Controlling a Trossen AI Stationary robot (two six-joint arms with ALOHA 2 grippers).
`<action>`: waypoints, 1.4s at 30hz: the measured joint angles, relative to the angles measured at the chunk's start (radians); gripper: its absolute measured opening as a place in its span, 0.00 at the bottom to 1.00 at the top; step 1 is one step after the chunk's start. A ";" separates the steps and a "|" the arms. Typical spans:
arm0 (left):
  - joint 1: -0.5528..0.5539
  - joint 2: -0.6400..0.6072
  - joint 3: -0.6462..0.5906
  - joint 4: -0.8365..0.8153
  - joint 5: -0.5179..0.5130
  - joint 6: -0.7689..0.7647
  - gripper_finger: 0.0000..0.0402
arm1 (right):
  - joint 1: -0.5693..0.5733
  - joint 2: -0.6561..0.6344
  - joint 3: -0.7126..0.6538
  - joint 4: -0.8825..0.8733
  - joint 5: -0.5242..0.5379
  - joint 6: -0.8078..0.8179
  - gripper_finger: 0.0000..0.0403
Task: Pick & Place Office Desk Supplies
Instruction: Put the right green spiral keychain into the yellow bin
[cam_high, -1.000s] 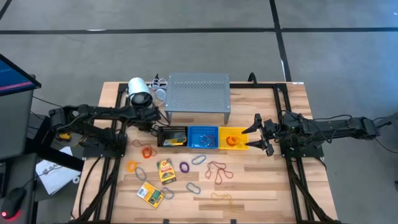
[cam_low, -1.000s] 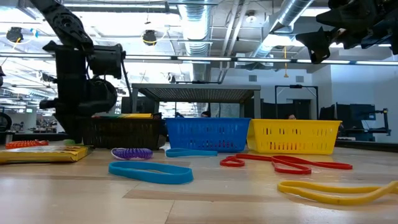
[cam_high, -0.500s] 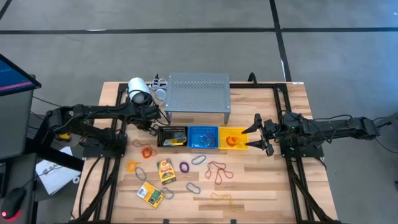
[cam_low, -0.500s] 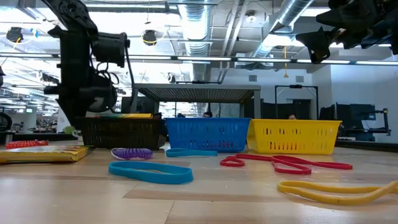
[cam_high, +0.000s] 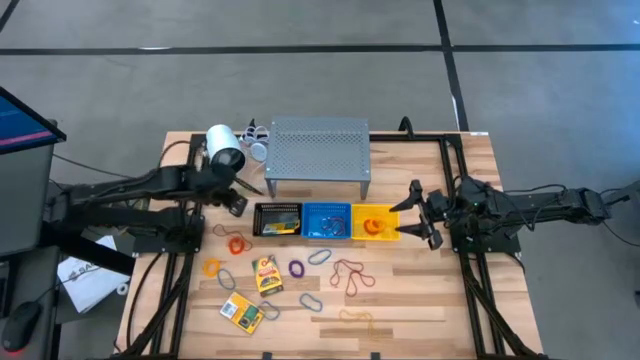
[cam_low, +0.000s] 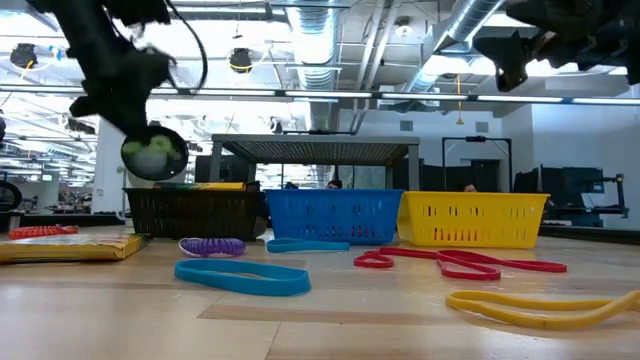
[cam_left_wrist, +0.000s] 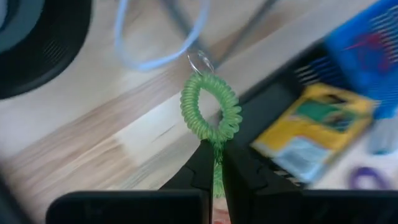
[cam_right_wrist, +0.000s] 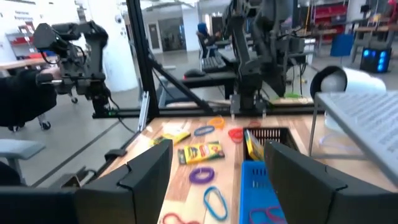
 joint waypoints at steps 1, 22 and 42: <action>-0.014 -0.027 0.000 0.020 0.002 -0.003 0.02 | 0.000 0.000 0.000 0.008 0.002 0.000 0.62; -0.348 0.146 0.001 0.771 -0.033 0.348 0.02 | 0.002 0.502 0.000 0.490 0.105 0.107 0.62; -0.351 0.403 0.000 1.098 -0.088 0.561 0.02 | -0.019 1.093 0.247 0.917 0.107 0.262 0.62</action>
